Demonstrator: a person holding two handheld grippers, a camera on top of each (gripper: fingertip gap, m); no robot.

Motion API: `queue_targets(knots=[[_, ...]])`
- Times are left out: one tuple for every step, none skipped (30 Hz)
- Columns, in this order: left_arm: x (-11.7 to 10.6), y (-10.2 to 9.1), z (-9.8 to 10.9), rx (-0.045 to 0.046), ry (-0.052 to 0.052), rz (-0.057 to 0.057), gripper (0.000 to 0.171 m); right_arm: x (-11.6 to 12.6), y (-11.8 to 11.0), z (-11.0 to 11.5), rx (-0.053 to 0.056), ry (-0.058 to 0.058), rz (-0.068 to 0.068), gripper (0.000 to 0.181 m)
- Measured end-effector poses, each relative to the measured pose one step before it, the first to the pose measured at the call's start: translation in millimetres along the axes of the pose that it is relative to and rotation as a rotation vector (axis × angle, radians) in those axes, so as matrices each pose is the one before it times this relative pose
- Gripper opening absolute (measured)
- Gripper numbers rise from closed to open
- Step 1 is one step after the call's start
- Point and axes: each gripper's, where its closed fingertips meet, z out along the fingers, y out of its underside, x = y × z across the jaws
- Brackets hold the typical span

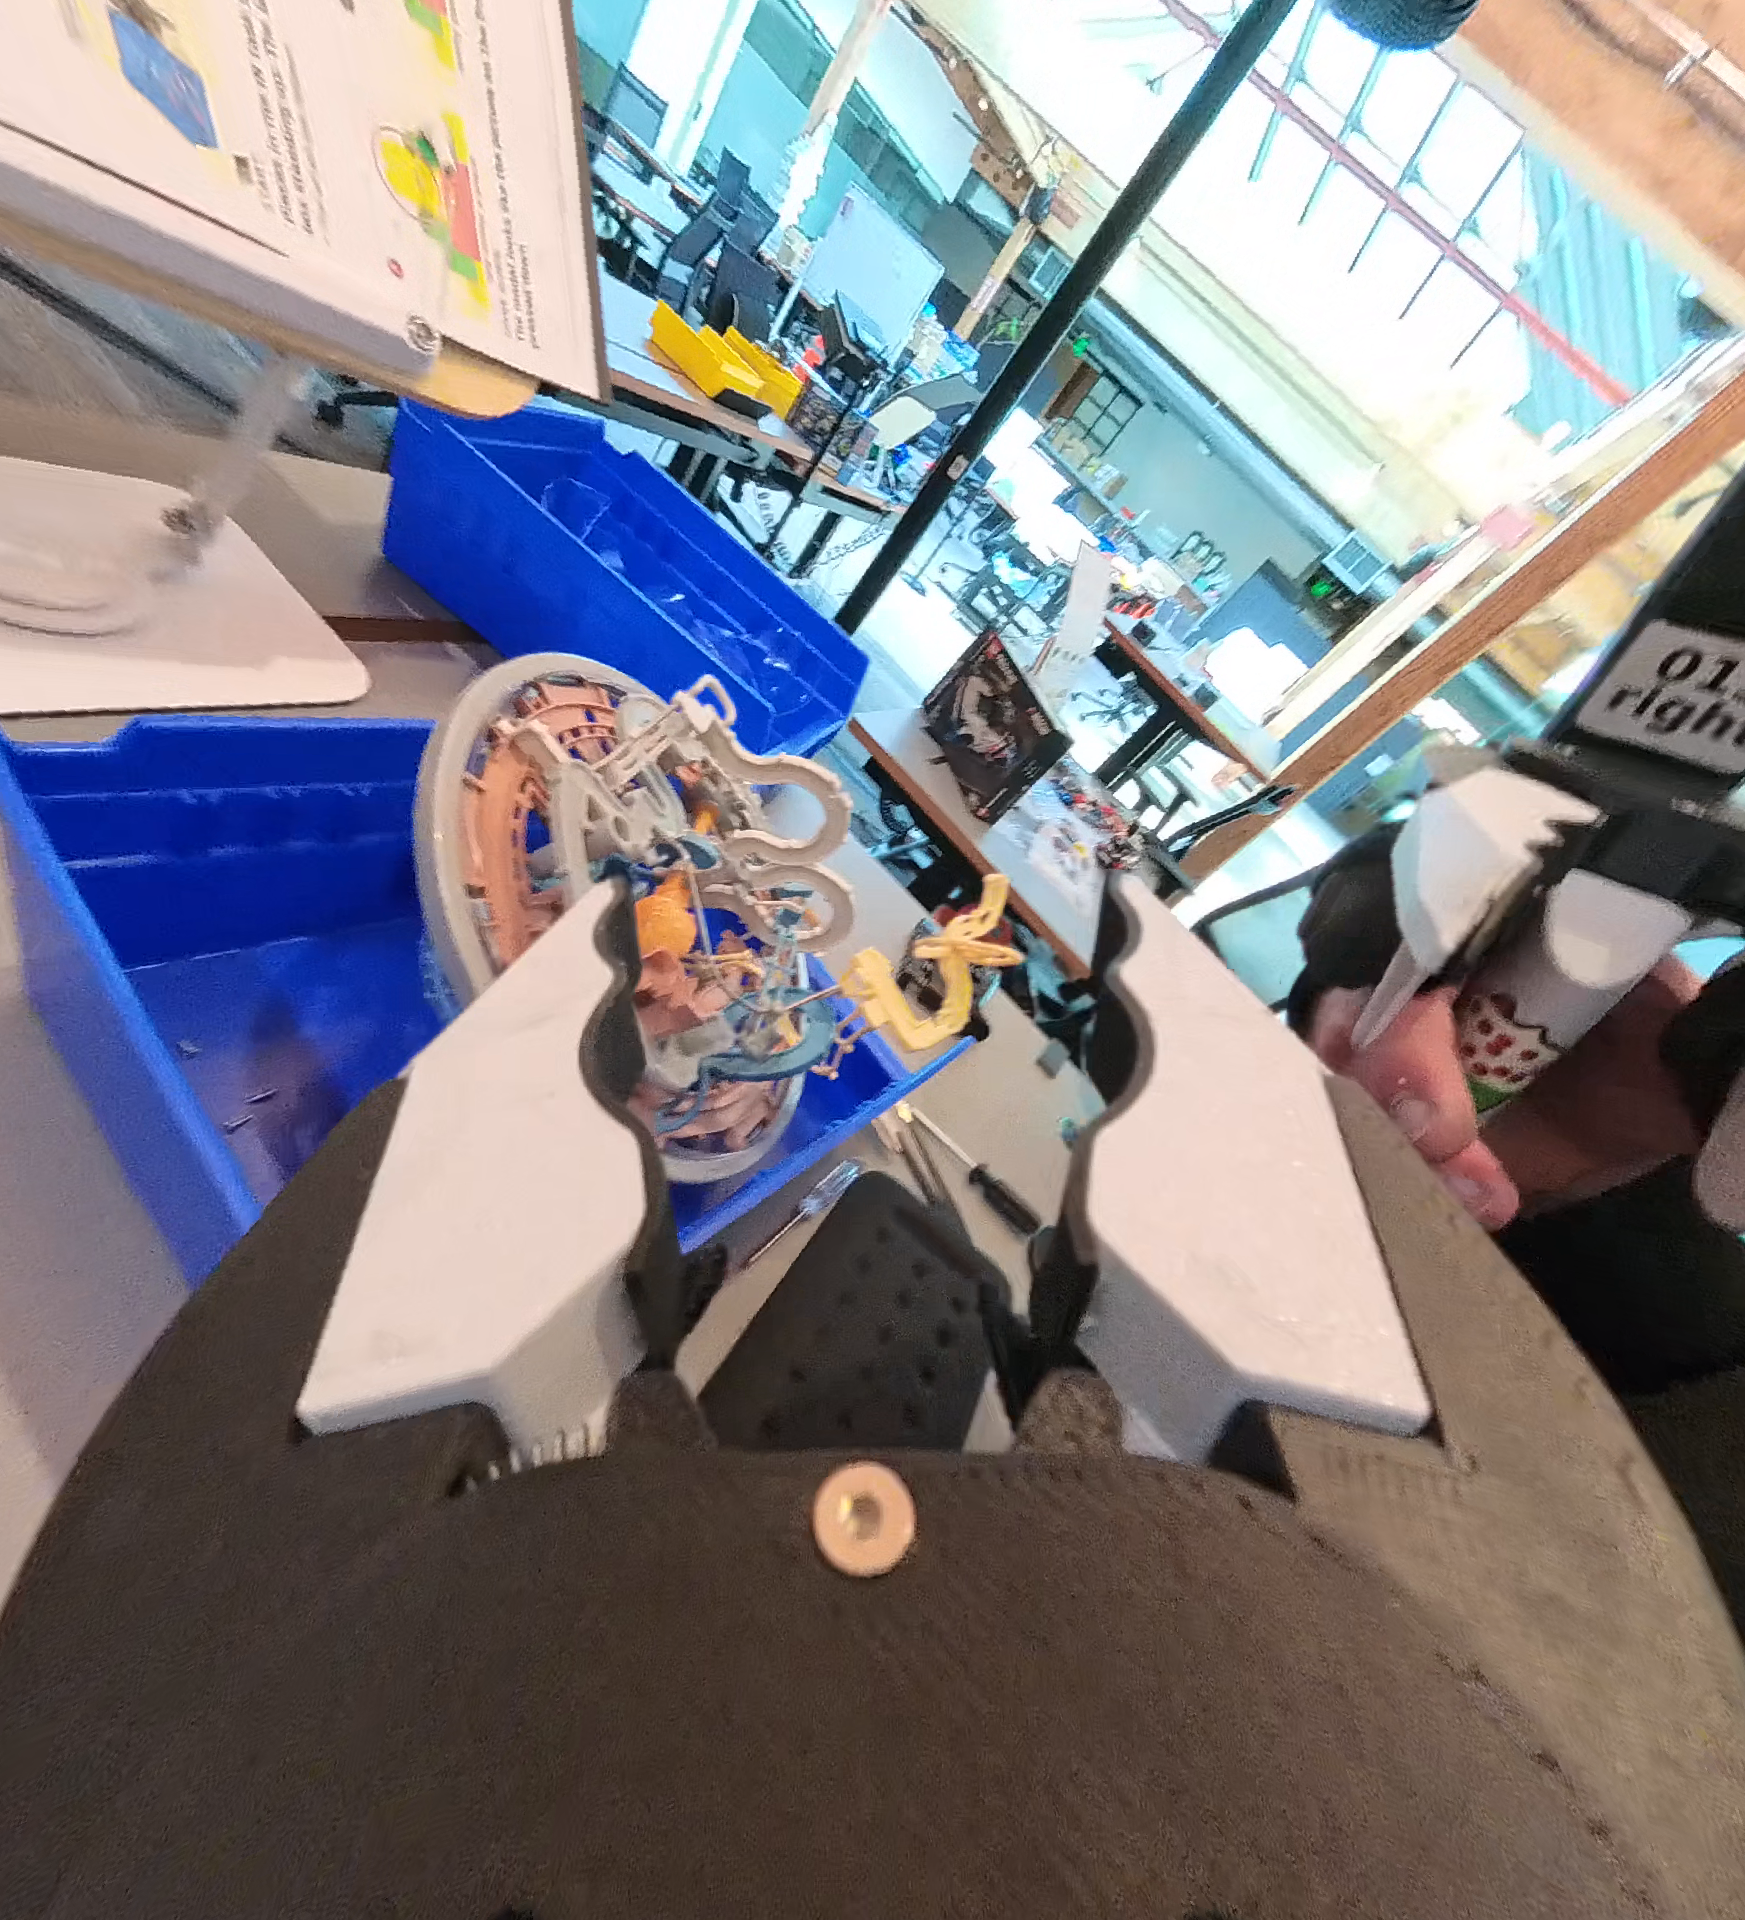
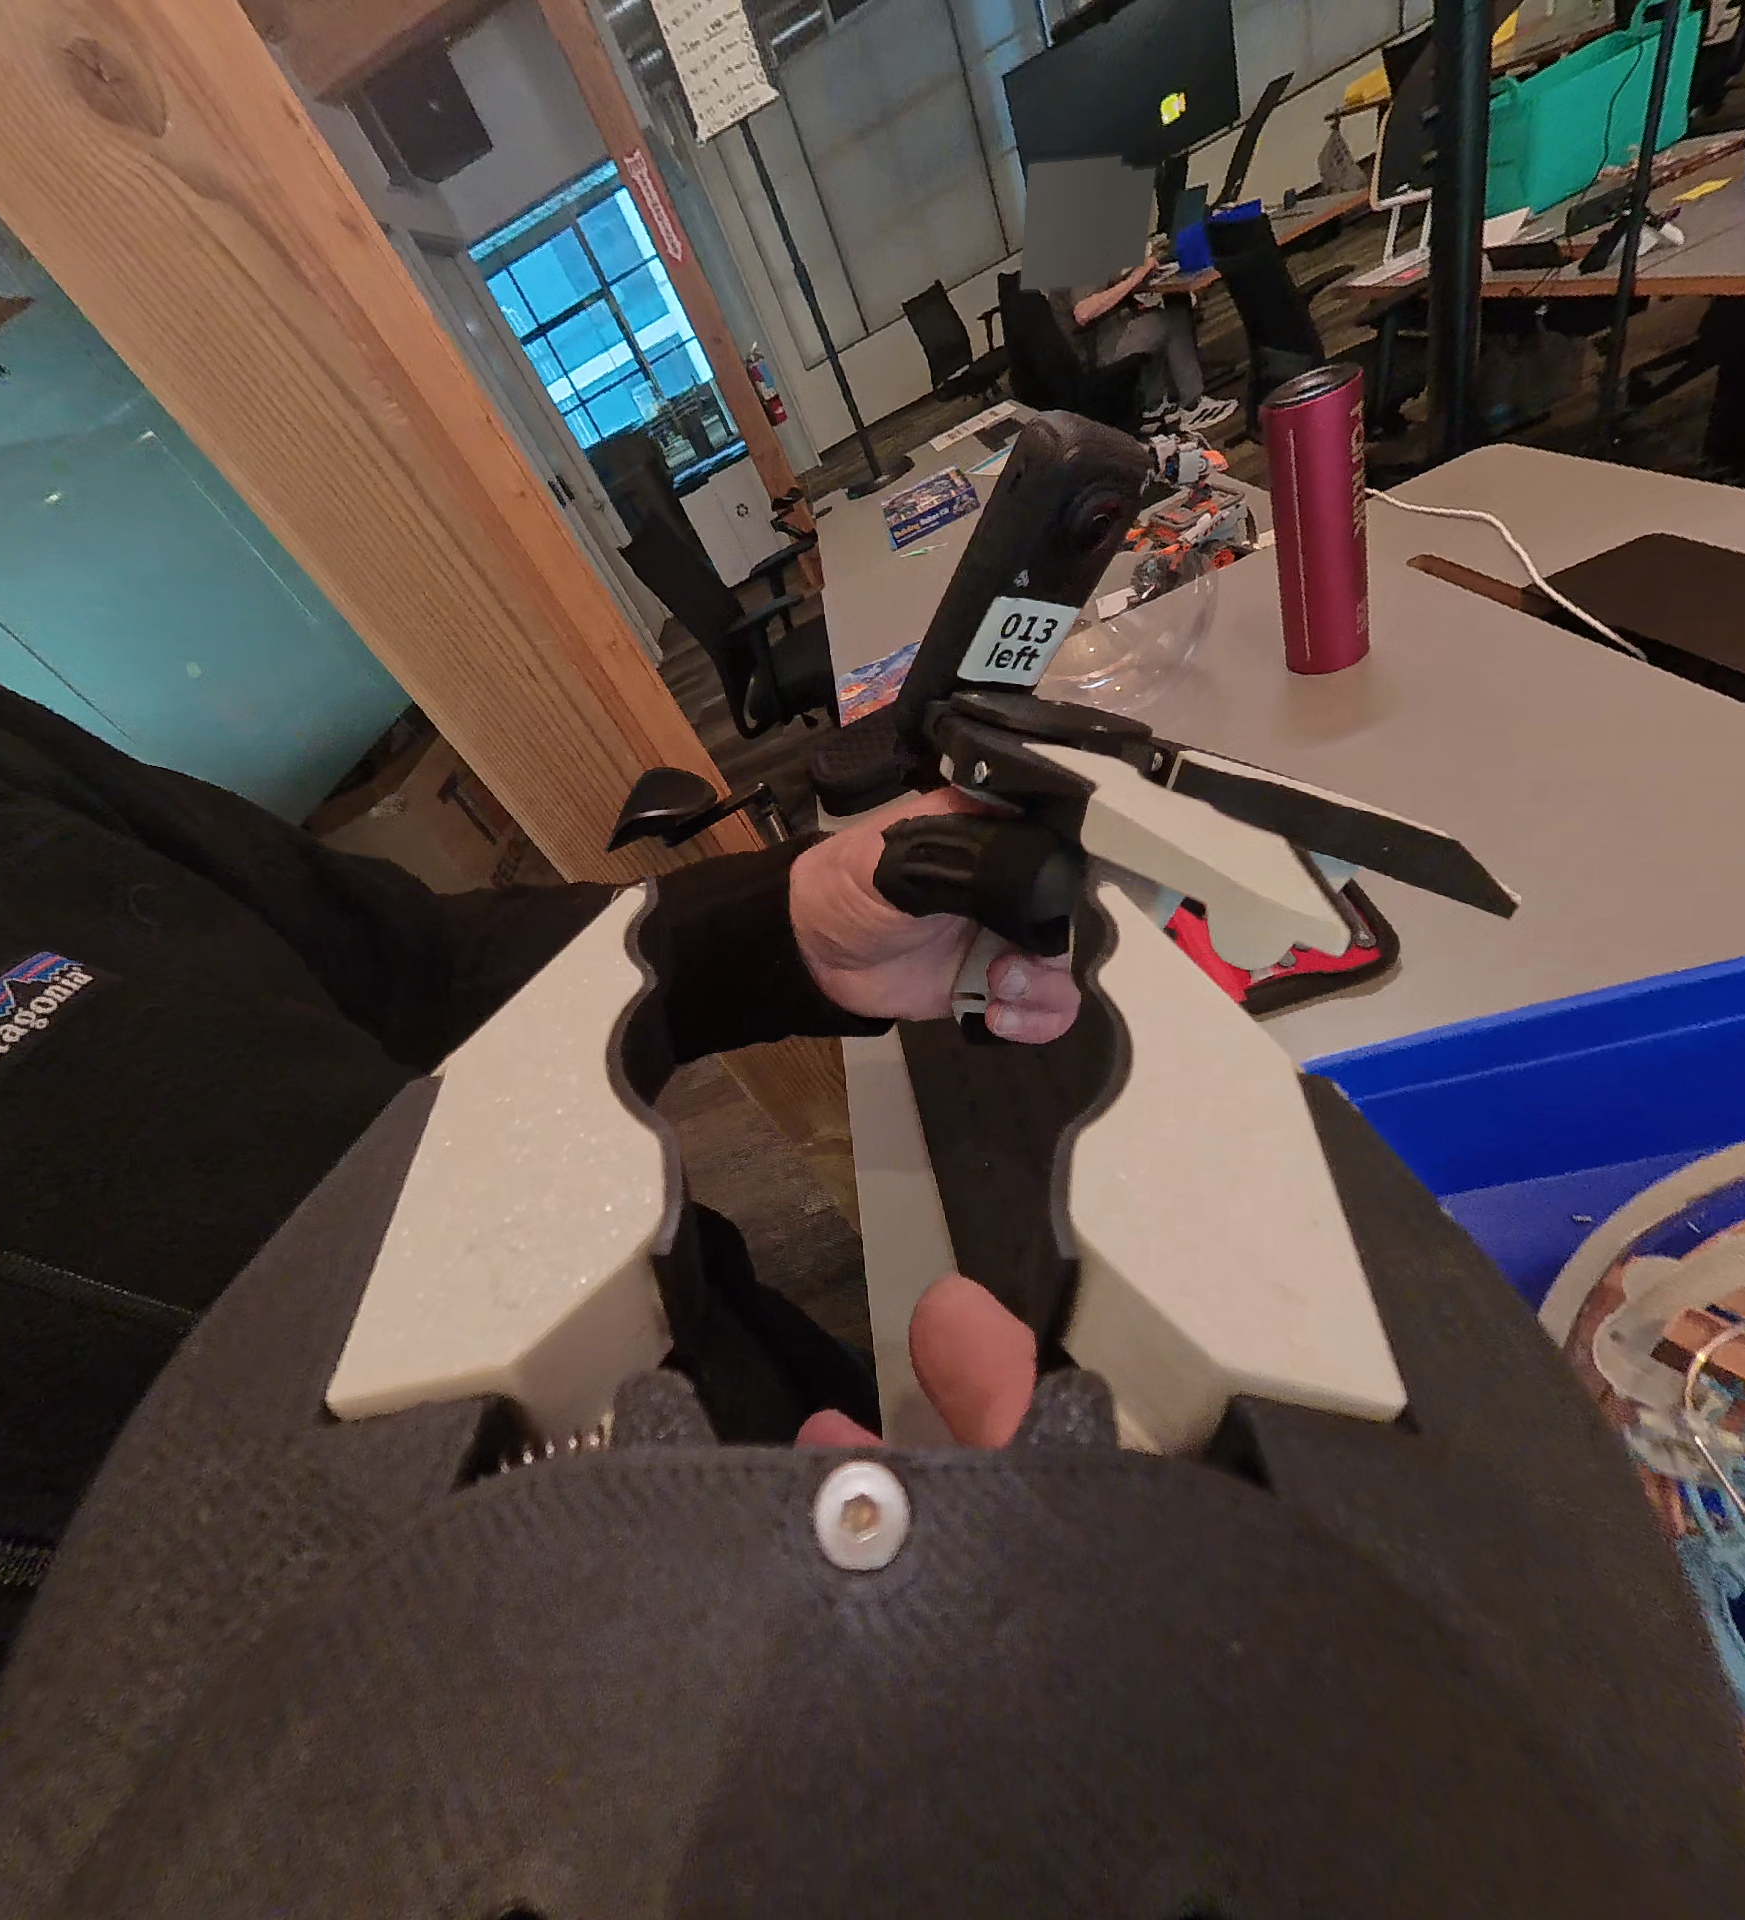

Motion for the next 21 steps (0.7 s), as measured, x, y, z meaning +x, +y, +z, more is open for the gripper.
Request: queue_targets(knots=[[2.39,-1.57,2.75,0.01003,0.0112,-0.0022,0.083,-0.59,1.6,-3.59,0.0004,0.0078,-0.0027,0.076],[1.01,-0.93,2.57,0.00436,-0.0023,0.0088,0.081,-0.7,1.62,-3.58,0.0004,0.0058,-0.0022,0.077],[-0.05,-0.72,2.28,0.00161,-0.0087,0.0079,0.08,-0.41,1.89,-3.59,-0.0007,0.0077,-0.0028,0.078],[2.08,-1.57,2.11,0.00753,0.0057,0.0022,0.078,0.08,1.58,-3.73,-0.0002,0.0106,-0.0028,0.078],[2.43,-1.74,1.73,0.00938,0.0095,-0.0045,0.075,0.0,1.14,-3.74,0.002,0.0099,-0.0011,0.078],[0.9,-1.2,1.38,0.0064,-0.0013,-0.0026,0.067,-0.18,0.79,-3.81,0.0031,0.0074,0.0005,0.078],[0.31,-0.71,1.48,0.00342,-0.0059,0.0035,0.059,-0.43,0.67,-3.47,0.0018,0.0063,-0.0012,0.078],[1.51,-0.11,1.43,0.00018,0.0016,0.0045,0.047,-0.02,0.63,-3.44,0.001,0.0093,-0.0039,0.078],[1.28,-1.34,0.65,0.00816,-0.0027,0.01,0.026,0.22,0.26,-3.41,0.0027,0.0102,-0.0047,0.077],[-2.7,-0.91,0.88,0.00277,-0.028,0.0087,0.012,0.09,0.04,-3.22,0.0042,0.008,-0.0033,0.077],[-2.06,1.27,1.89,-0.01635,-0.0194,-0.0016,0.001,-0.03,0.04,-3.06,0.0039,0.0061,-0.0011,0.076],[-1.1,1.21,2.67,-0.01761,-0.012,-0.0117,0.0,0.05,0.19,-2.78,0.0026,0.0063,0.0008,0.075],[-3.39,0.46,2.39,-0.00956,-0.0265,-0.003,0.0,0.13,0.21,-2.6,0.0025,0.0072,0.0002,0.075],[-3.43,1.03,2.62,-0.01457,-0.0259,0.0005,0.0,0.05,0.05,-2.37,0.0025,0.0073,-0.0018,0.074],[-0.39,0.45,2.84,-0.00966,-0.0052,0.002,0.0,-0.46,0.1,-2.26,0.0018,0.0046,-0.0035,0.074],[-0.92,0.54,2.61,-0.00739,-0.0053,-0.0085,0.0,-0.79,0.06,-1.98,0.0019,0.0027,-0.0032,0.074],[-0.99,-1.29,1.9,0.00795,-0.0044,-0.0096,0.0,-0.74,-0.09,-1.99,0.0028,0.003,-0.002,0.074],[1.44,-1.42,1.71,0.01045,0.0124,-0.01,0.0,-0.96,-0.14,-1.97,0.004,0.0015,-0.0022,0.075],[2.03,-1.87,1.47,0.01134,0.0145,-0.0122,0.014,-1.43,-0.09,-2.2,0.0042,-0.0015,-0.0037,0.075],[2.93,-1.43,0.96,0.00846,0.0148,-0.0059,0.028,-0.68,0.39,-2.41,0.0035,0.0024,-0.0048,0.076],[4.94,0.42,1.05,-0.00526,0.023,0.0074,0.041,0.48,0.73,-2.88,0.002,0.0096,-0.0066,0.078]])
